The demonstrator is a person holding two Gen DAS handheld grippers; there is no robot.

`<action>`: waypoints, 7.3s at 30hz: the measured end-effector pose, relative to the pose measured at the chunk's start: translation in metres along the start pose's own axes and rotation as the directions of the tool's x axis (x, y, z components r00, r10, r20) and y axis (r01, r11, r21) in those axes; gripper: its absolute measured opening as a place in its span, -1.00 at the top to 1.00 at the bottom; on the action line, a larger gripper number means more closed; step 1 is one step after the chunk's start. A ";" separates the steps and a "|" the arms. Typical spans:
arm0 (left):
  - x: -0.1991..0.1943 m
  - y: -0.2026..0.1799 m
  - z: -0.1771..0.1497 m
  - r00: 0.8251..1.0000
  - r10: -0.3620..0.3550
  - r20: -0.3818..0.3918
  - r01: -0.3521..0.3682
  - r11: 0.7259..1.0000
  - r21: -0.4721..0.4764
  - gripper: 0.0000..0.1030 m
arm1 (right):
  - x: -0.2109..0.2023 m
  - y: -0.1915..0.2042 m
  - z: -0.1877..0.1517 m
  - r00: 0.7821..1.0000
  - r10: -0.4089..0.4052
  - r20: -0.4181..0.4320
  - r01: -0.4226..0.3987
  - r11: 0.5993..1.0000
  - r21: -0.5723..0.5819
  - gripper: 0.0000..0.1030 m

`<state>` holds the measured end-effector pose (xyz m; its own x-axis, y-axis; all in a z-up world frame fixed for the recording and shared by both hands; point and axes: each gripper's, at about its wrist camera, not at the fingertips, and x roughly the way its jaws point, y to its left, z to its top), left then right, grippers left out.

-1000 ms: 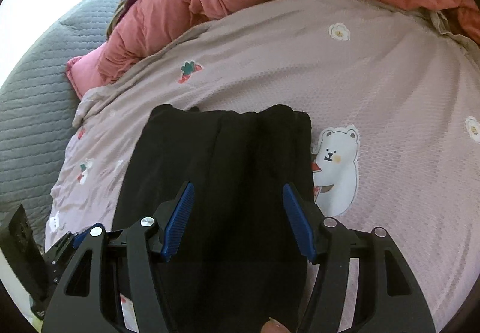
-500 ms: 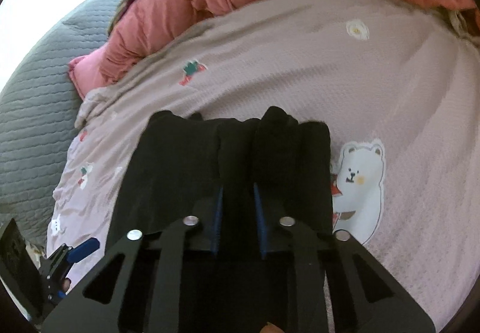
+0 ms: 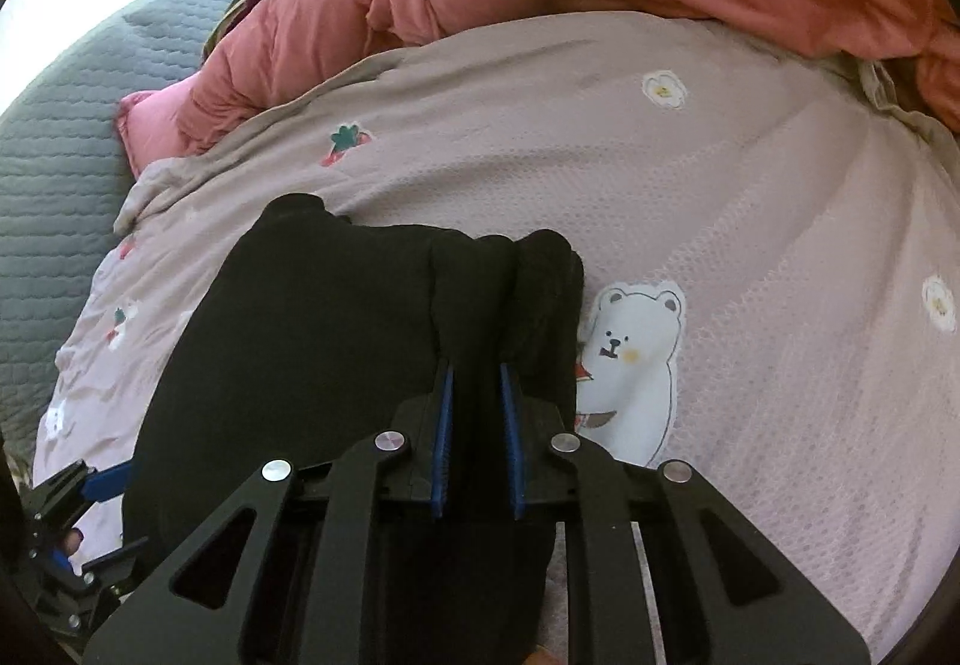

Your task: Fold small clothes

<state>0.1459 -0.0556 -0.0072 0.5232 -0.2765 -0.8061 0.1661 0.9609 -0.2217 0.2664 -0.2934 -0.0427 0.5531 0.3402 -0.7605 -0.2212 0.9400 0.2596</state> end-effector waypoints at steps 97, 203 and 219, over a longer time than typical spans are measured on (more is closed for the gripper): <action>-0.121 0.013 -0.056 0.974 0.095 0.208 -0.104 0.994 0.031 -0.82 | -0.173 0.087 -0.121 0.954 -0.089 0.287 0.124 0.986 -0.107 -0.91; -0.140 0.037 -0.121 0.973 0.180 0.146 -0.172 0.983 -0.064 -0.82 | -0.159 0.102 -0.196 0.955 -0.240 0.175 0.242 0.970 0.007 -0.91; -0.130 0.119 -0.100 0.960 0.272 0.065 -0.252 0.942 -0.221 -0.82 | -0.217 -0.032 -0.215 0.765 -0.637 0.094 0.542 0.716 0.441 -0.91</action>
<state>0.0139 0.0962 0.0160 0.6016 -0.0053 -0.7988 -0.1600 0.9789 -0.1270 -0.0194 -0.4022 -0.0140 0.6399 -0.3365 -0.6909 0.4957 0.8677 0.0366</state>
